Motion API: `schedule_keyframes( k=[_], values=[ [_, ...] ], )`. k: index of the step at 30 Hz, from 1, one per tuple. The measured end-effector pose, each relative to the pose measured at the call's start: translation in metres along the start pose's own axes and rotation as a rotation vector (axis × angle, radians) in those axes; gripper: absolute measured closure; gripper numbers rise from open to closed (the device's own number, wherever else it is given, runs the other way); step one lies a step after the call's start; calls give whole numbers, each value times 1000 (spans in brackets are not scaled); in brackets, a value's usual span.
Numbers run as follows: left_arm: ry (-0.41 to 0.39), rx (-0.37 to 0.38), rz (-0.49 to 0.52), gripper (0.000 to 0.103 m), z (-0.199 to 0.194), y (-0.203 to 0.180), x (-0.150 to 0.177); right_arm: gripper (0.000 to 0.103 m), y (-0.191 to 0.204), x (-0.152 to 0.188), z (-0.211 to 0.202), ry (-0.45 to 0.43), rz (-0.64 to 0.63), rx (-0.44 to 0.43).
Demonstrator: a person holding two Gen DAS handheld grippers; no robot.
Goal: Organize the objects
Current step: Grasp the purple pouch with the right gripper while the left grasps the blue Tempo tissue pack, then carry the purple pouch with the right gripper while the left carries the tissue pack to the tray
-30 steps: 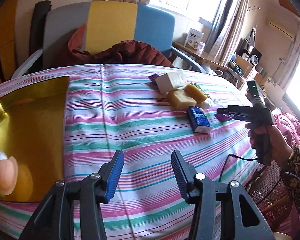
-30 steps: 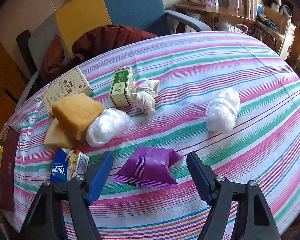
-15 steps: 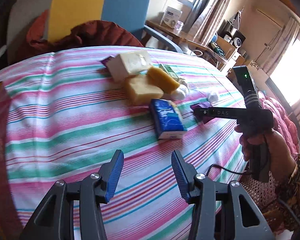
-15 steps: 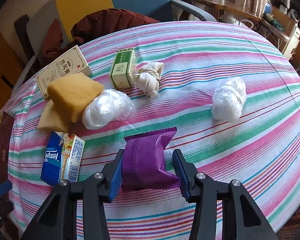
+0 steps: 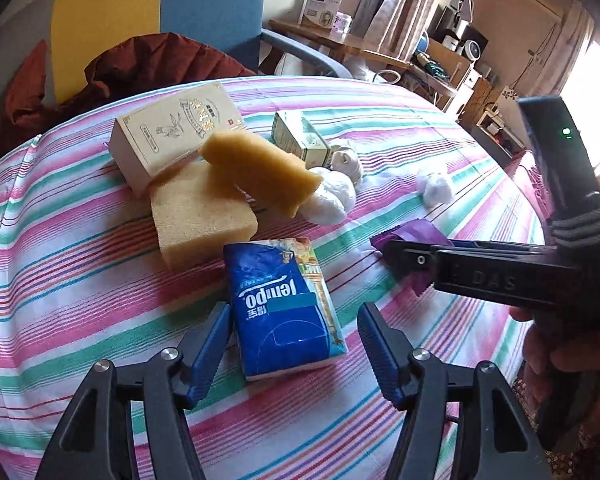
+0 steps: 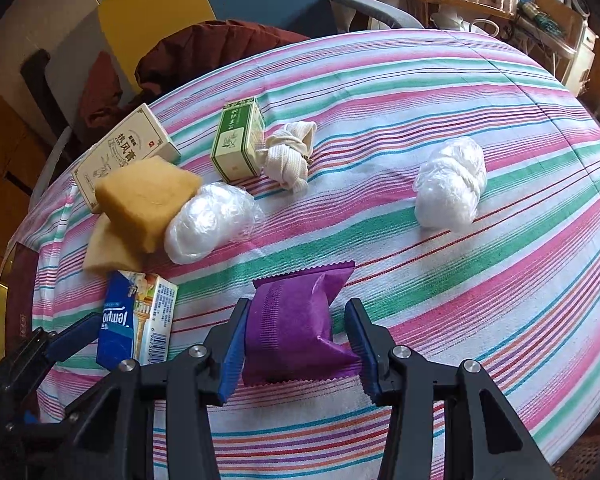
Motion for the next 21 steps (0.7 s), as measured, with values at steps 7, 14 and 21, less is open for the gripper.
schedule_keyframes(
  k=[7, 14, 21],
  values=[
    [-38, -44, 93, 45, 4, 4, 12, 56, 15, 0, -2, -15, -33, -41],
    [-102, -25, 83, 50, -22, 18, 32, 56, 29, 3, -8, -26, -43, -106],
    [-126, -60, 123, 50, -45, 23, 60, 56, 60, 10, -13, -26, -73, -247]
  ],
)
Point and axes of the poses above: each gripper's, at about its wrist camera, not at the fingertips, and z roughly the way its jaws point, y to its left, x to its underside, the point moved 9 cm from there along z, roughly the way its jaws point, and after that the axes turned 15 degrees about x, right-handed, at the moved point
